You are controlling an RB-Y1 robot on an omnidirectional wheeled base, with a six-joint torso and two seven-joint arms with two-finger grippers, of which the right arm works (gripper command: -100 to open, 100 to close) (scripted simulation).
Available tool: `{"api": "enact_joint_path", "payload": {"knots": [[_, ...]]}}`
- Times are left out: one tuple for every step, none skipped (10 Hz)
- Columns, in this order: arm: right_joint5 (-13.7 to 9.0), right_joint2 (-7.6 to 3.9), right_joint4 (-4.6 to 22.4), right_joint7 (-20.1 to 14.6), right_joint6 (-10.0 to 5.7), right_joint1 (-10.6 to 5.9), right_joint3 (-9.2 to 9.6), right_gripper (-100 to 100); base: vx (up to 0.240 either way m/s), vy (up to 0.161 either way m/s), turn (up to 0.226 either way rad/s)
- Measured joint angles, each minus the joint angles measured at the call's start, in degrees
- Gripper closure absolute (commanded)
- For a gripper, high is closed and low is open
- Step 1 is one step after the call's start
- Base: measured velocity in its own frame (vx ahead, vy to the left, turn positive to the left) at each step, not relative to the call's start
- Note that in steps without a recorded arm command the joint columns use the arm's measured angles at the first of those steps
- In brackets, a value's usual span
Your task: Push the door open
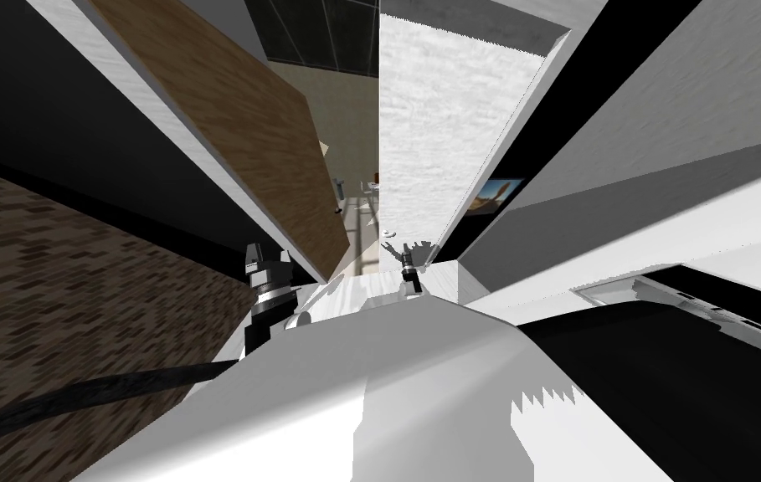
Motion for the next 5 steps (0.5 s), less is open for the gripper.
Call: {"api": "enact_joint_path", "payload": {"knots": [[-0.54, 0.14, 1.75, 0.26, -0.35, -0.79, 0.1, -100, 0.054, -0.043, 0.037], [-0.83, 0.2, 2.87, 0.45, -0.46, -1.3, 0.11, -100, 0.059, -0.034, 0.044], [-1.14, 0.64, 3.65, 0.86, -0.35, -1.48, 0.28, -100, 0.043, -0.027, 0.033], [-1.36, 0.62, 4.49, 0.98, -0.45, -1.73, 0.33, -100, 0.047, -0.028, 0.058], [-1.77, 0.69, 6.3, 1.08, -0.98, -2.73, 0.31, -100, 0.04, -0.028, 0.041]]}}
